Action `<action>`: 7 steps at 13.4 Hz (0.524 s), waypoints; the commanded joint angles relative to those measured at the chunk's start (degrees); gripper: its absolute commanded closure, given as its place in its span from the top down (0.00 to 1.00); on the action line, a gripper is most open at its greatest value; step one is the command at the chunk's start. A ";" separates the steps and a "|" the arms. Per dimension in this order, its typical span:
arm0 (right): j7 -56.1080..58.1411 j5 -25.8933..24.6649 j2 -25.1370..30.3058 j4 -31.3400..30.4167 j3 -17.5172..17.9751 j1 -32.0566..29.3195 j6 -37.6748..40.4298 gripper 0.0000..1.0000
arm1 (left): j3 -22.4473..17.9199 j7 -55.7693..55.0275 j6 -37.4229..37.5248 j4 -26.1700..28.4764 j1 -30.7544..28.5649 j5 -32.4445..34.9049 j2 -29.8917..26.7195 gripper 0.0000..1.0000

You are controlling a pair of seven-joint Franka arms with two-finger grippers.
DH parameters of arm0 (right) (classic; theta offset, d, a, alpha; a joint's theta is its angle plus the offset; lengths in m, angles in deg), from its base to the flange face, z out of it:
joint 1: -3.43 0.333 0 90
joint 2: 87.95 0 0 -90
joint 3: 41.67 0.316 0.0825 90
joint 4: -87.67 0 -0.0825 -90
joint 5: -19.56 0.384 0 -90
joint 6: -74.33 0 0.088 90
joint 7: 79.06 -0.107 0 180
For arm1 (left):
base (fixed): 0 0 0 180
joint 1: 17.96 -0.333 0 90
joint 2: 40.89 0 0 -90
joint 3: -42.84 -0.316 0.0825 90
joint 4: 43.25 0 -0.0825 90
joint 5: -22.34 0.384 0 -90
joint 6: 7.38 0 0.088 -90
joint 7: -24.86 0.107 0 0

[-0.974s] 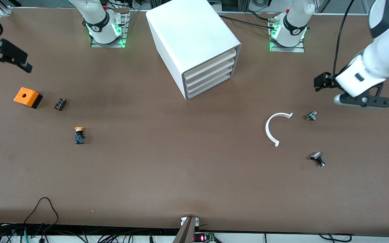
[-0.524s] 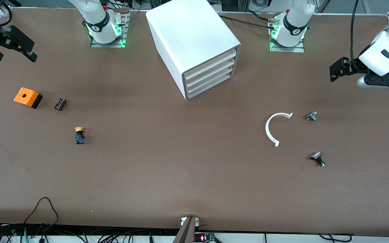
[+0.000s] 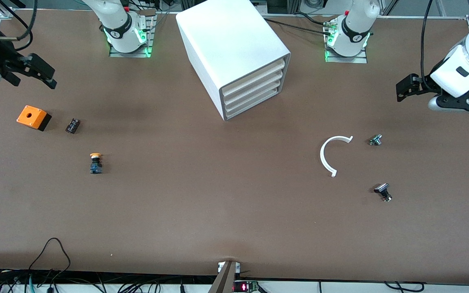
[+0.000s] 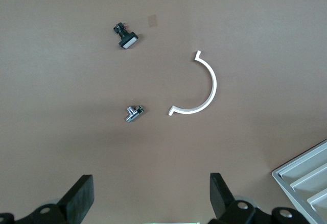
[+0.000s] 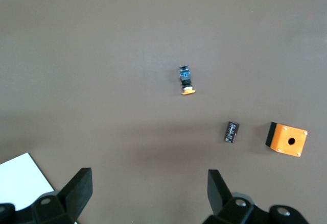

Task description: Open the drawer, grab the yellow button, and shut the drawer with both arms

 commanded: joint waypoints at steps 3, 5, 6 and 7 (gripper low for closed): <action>1.39 -0.53 -3.07 2.77 -3.00 4.17 -0.56 1.00 | -0.17 0.92 1.13 -1.18 0.66 -0.86 -0.36 1.00; 2.46 -0.36 -3.07 2.95 -3.00 4.17 -0.73 1.00 | -0.17 0.75 1.22 -1.18 0.49 -0.95 -0.10 1.00; 2.72 -0.45 -3.41 3.82 -3.00 4.17 -0.30 1.00 | -0.17 0.31 1.22 -1.18 0.40 -0.95 -0.10 1.00; 2.90 -0.45 -4.55 5.40 -3.00 4.08 -0.12 1.00 | -0.17 0.04 1.74 -1.27 0.49 -0.95 -0.10 1.00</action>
